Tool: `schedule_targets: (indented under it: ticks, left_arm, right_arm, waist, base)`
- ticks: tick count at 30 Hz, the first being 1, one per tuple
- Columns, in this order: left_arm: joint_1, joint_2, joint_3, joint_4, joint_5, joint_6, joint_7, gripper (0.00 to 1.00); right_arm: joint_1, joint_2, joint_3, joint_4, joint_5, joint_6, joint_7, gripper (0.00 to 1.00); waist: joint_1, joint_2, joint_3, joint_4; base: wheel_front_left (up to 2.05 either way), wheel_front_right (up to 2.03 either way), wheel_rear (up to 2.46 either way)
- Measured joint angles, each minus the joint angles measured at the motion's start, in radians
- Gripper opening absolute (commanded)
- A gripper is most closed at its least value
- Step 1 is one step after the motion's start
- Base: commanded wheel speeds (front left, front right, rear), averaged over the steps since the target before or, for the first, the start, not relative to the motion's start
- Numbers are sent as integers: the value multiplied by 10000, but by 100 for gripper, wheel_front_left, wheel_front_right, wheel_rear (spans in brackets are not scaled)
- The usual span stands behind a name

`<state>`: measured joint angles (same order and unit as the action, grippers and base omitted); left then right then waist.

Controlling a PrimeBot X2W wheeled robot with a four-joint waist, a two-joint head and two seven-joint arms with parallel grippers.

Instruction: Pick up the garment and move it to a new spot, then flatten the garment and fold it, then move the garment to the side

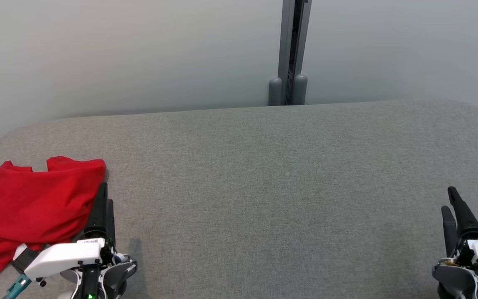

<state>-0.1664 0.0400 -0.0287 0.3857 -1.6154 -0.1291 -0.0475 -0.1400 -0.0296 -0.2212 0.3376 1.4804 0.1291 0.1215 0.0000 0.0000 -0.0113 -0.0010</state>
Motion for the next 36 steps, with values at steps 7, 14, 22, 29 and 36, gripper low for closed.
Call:
schedule_targets:
  ticks: [7,14,22,29,36]
  left_arm:
    - [192,-15,336,-307,895,0,-240,100]
    - [191,8,838,-533,2029,31,-414,100]
    - [200,17,982,-1037,2648,42,-621,100]
    - [334,23,1135,-1831,4238,42,-788,100]
    - [391,33,1024,-2886,6238,545,-947,100]
  right_arm:
    - [-273,-63,215,13,-966,0,-372,100]
    - [-711,-127,566,-15,-2205,0,-731,100]
    - [-1054,-198,1018,-612,-4358,0,-1085,100]
    - [-1202,-309,1501,-1429,-6410,2,-1409,100]
    - [-965,-144,1712,-1998,-8069,2,-1666,100]
  waist:
    - [0,0,-52,38]
    - [0,0,-77,66]
    - [0,0,-74,111]
    - [0,0,-67,167]
    - [0,0,-70,198]
  base:
    - [0,0,0]
    - [0,0,0]
    - [0,0,0]
    - [0,0,0]
    - [0,0,0]
